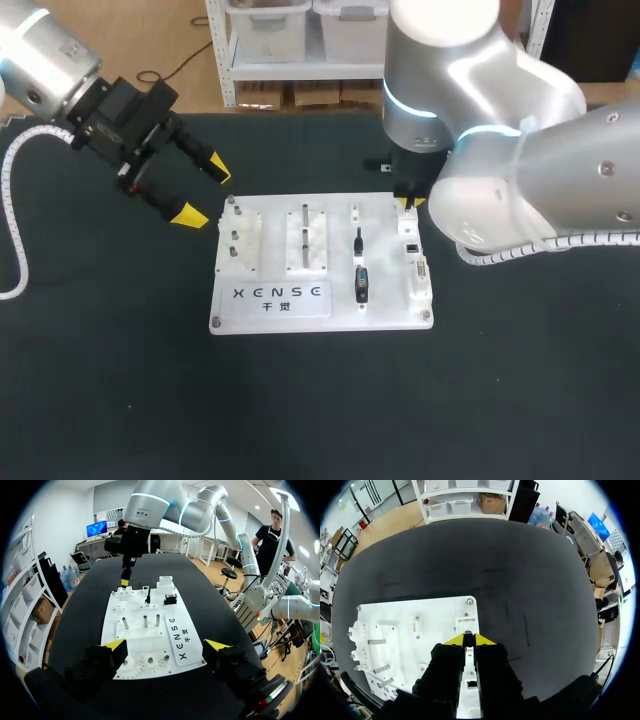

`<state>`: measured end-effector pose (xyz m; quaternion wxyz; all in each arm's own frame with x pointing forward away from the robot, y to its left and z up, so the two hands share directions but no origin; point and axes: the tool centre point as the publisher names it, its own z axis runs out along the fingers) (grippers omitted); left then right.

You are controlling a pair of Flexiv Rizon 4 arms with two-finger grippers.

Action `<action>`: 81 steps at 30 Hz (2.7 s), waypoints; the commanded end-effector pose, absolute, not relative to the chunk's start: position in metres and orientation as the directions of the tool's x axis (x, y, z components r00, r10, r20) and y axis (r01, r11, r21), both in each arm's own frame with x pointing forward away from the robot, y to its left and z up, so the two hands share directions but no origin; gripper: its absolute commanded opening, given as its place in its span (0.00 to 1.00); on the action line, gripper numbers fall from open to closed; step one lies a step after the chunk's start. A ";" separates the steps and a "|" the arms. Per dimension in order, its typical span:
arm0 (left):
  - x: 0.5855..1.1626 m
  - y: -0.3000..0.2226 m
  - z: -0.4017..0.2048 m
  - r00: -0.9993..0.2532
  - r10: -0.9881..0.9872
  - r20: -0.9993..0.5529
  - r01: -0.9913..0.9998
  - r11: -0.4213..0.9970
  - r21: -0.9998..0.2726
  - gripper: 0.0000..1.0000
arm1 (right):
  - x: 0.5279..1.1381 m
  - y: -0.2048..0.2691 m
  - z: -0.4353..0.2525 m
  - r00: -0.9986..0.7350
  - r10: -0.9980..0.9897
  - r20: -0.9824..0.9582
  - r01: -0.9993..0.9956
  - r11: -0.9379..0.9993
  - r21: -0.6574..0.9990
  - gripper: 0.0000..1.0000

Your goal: Insert the USB connector, Ethernet cable, and multi-pin plug into their matching sockets one by one.

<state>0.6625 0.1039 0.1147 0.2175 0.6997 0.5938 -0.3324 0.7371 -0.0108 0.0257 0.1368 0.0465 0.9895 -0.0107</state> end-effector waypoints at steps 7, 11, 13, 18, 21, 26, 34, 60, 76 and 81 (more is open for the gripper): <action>0.664 0.104 0.115 0.076 0.686 -0.723 0.975 -0.204 -0.092 1.00 | 0.740 -0.013 -0.001 -0.969 0.124 -0.215 0.129 0.992 -0.011 0.00; 0.664 0.104 0.115 0.076 0.686 -0.723 0.975 -0.204 -0.092 1.00 | 0.739 -0.011 -0.007 -0.970 0.132 -0.204 0.136 0.991 -0.007 0.00; 0.664 0.104 0.115 0.076 0.686 -0.723 0.975 -0.204 -0.092 1.00 | 0.738 -0.009 -0.009 -0.971 0.134 -0.200 0.137 0.991 -0.004 0.00; 0.664 0.104 0.115 0.076 0.686 -0.723 0.975 -0.204 -0.092 1.00 | 0.739 -0.007 -0.010 -0.973 0.130 -0.192 0.133 0.991 -0.004 0.00; 0.664 0.104 0.115 0.076 0.686 -0.723 0.975 -0.204 -0.092 1.00 | 0.739 -0.007 -0.010 -0.975 0.118 -0.189 0.122 0.992 -0.009 0.00; 0.664 0.104 0.115 0.076 0.686 -0.723 0.975 -0.204 -0.092 1.00 | 0.735 -0.009 0.002 -0.969 0.107 -0.225 0.111 0.994 -0.006 1.00; 0.664 0.104 0.115 0.076 0.686 -0.723 0.975 -0.204 -0.092 1.00 | 0.726 0.002 0.039 -0.940 0.092 -0.327 0.106 0.994 -0.024 1.00; 0.664 0.104 0.115 0.076 0.686 -0.723 0.975 -0.204 -0.092 1.00 | 0.676 0.057 0.025 -0.984 0.064 -0.169 0.055 0.997 0.060 0.54; 0.664 0.104 0.115 0.076 0.686 -0.723 0.975 -0.204 -0.092 1.00 | 0.666 0.068 0.016 -0.990 0.020 -0.138 0.014 0.999 0.046 0.25; 0.664 0.104 0.115 0.076 0.686 -0.723 0.975 -0.204 -0.092 1.00 | 0.664 0.069 0.015 -0.991 0.012 -0.136 0.006 0.999 0.046 0.00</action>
